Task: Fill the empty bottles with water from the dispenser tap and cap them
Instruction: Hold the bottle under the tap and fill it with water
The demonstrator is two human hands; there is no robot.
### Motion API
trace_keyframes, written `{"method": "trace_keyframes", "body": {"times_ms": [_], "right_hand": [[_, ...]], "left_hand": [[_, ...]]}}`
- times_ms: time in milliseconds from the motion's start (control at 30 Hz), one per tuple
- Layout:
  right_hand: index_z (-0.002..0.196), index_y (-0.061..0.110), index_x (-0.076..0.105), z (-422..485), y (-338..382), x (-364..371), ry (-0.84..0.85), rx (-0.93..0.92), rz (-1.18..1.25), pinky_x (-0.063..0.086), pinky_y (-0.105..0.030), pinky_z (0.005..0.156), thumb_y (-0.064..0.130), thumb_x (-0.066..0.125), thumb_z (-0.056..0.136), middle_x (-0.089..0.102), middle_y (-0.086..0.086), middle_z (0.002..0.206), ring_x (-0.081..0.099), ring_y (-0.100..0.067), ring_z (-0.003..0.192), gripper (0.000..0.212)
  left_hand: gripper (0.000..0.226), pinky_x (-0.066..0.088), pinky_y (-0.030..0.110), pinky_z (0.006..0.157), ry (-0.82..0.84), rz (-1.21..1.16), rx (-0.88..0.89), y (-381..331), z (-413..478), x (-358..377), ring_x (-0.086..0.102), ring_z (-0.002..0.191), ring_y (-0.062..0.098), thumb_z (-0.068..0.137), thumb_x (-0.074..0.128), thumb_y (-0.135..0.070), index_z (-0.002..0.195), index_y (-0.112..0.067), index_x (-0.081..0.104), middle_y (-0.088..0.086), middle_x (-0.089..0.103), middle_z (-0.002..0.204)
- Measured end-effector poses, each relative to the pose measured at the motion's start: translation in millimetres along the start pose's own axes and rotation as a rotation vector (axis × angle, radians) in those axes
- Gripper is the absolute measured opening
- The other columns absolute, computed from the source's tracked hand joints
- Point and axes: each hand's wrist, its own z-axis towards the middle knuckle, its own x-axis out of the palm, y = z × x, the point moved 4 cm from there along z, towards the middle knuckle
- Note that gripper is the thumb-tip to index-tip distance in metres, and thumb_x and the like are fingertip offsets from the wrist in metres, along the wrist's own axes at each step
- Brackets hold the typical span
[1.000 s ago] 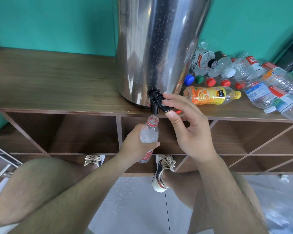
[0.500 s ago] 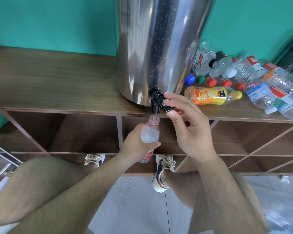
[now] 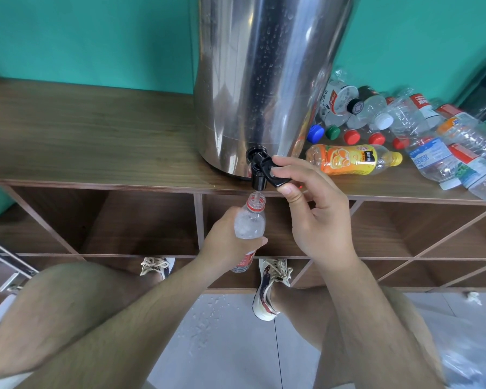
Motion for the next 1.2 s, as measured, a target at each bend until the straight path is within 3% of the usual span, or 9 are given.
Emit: {"method": "trace_keyframes", "body": {"times_ms": [300, 433, 867, 967, 1200], "right_hand": [[0.114, 0.003, 0.073, 0.6, -2.1, 0.8, -0.024, -0.019, -0.023, 0.051, -0.030, 0.100, -0.004, 0.060, 0.102, 0.069, -0.003, 0.130, 0.063, -0.013, 0.127, 0.020], [0.114, 0.002, 0.073, 0.3, -3.0, 1.7, -0.022, -0.026, -0.020, 0.052, -0.035, 0.103, -0.006, 0.059, 0.102, 0.070, -0.005, 0.130, 0.063, -0.016, 0.127, 0.020], [0.112, 0.001, 0.072, 1.9, -1.4, 2.4, -0.026, -0.028, -0.040, 0.051, -0.036, 0.104, -0.010, 0.056, 0.101, 0.070, -0.005, 0.128, 0.063, -0.016, 0.126, 0.022], [0.111, 0.001, 0.072, 2.7, 0.6, 0.9, -0.032, -0.031, -0.057, 0.049, -0.028, 0.104, -0.012, 0.056, 0.100, 0.070, -0.005, 0.127, 0.064, -0.016, 0.125, 0.023], [0.109, 0.005, 0.072, 9.8, 6.9, -0.7, -0.034, -0.040, -0.081, 0.049, -0.028, 0.103, -0.010, 0.055, 0.099, 0.071, -0.002, 0.119, 0.065, -0.014, 0.119, 0.025]], "left_hand": [[0.068, 0.050, 0.033, 0.100, 0.005, -0.014, -0.023, 2.5, -0.1, 0.8, 0.061, 0.112, 0.011, 0.075, 0.089, -0.045, 0.130, -0.033, 0.051, -0.017, 0.061, 0.118], [0.067, 0.046, 0.025, 0.094, 0.001, 0.025, -0.009, -1.8, -2.3, 0.3, 0.060, 0.108, 0.009, 0.077, 0.087, -0.045, 0.131, -0.031, 0.050, -0.017, 0.059, 0.115], [0.069, 0.048, 0.028, 0.097, 0.003, -0.015, -0.009, -3.8, -3.3, -1.0, 0.060, 0.112, 0.010, 0.076, 0.088, -0.043, 0.132, -0.029, 0.051, -0.012, 0.062, 0.121], [0.068, 0.048, 0.029, 0.098, 0.009, -0.008, -0.009, -5.0, -2.9, -0.7, 0.060, 0.111, 0.012, 0.077, 0.087, -0.044, 0.132, -0.030, 0.050, -0.011, 0.062, 0.121], [0.064, 0.045, 0.017, 0.087, 0.009, 0.010, 0.006, -3.9, -1.2, -1.9, 0.062, 0.107, 0.009, 0.077, 0.087, -0.048, 0.127, -0.033, 0.050, -0.017, 0.062, 0.113]]}}
